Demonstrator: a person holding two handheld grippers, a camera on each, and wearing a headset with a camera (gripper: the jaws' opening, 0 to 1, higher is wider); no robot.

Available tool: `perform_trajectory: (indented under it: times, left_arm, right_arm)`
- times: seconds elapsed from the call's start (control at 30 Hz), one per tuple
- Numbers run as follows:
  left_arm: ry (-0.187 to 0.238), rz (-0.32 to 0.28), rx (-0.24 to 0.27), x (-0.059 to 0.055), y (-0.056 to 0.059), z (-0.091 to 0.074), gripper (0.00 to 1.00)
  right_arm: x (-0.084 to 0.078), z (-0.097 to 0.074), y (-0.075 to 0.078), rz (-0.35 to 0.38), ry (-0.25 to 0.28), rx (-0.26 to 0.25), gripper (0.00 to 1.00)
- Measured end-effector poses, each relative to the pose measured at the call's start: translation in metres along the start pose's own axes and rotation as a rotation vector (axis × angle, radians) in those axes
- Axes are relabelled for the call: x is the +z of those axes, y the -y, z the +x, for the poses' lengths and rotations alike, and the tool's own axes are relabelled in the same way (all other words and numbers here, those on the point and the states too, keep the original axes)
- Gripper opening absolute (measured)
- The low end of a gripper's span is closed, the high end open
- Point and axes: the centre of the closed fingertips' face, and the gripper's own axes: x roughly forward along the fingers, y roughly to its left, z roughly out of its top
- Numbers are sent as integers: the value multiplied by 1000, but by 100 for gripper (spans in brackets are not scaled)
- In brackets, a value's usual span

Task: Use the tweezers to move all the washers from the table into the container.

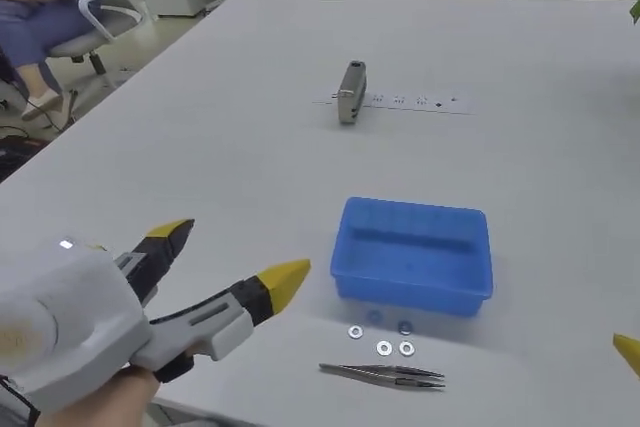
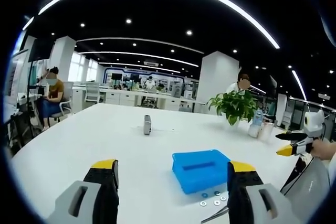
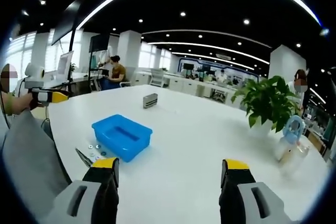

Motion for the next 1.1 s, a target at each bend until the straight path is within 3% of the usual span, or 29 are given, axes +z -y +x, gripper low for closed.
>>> perform_trajectory:
  times: [0.23, 0.37, 0.43, 0.47, 0.53, 0.57, 0.67, 0.7, 0.77, 0.83, 0.93, 1.03, 1.1]
  left_arm:
    - [-6, -41, -20, 0, 1, -2, 86]
    - [-118, -36, -87, -12, 13, -2, 76]
    - [-209, -40, -138, -24, 21, -3, 69]
    - [-284, -59, -174, -34, 27, -4, 65]
    - [-341, -54, -234, -43, 37, -3, 59]
    - [-397, -50, -271, -50, 43, -6, 54]
    - [-470, 28, -342, -64, 55, -6, 41]
    - [-506, 50, -378, -71, 60, -7, 38]
    - [-571, 88, -408, -82, 64, -8, 31]
    - [-618, 95, -431, -90, 67, -8, 26]
    - [-661, 88, -477, -99, 74, -6, 25]
    - [-736, 182, -527, -114, 76, -6, 23]
    - [-764, 201, -536, -121, 75, -2, 21]
  right_arm:
    - [5, 0, -14, -26, -6, 72, 68]
    - [16, 5, -20, -35, 2, 136, 53]
    - [21, 9, -26, -27, 13, 170, 46]
    - [23, 12, -30, -28, 22, 194, 43]
    - [25, 17, -45, -59, 22, 262, 37]
    - [25, 18, -50, -82, 22, 283, 33]
    - [19, 25, -70, -158, -5, 352, 25]
    - [18, 26, -75, -157, -11, 366, 24]
    - [14, 29, -92, -133, -27, 440, 22]
    - [13, 30, -102, -124, -38, 481, 22]
    - [4, 34, -116, -150, -82, 534, 22]
    - [-7, 37, -125, -184, -124, 574, 21]
    - [-15, 38, -131, -180, -156, 612, 20]
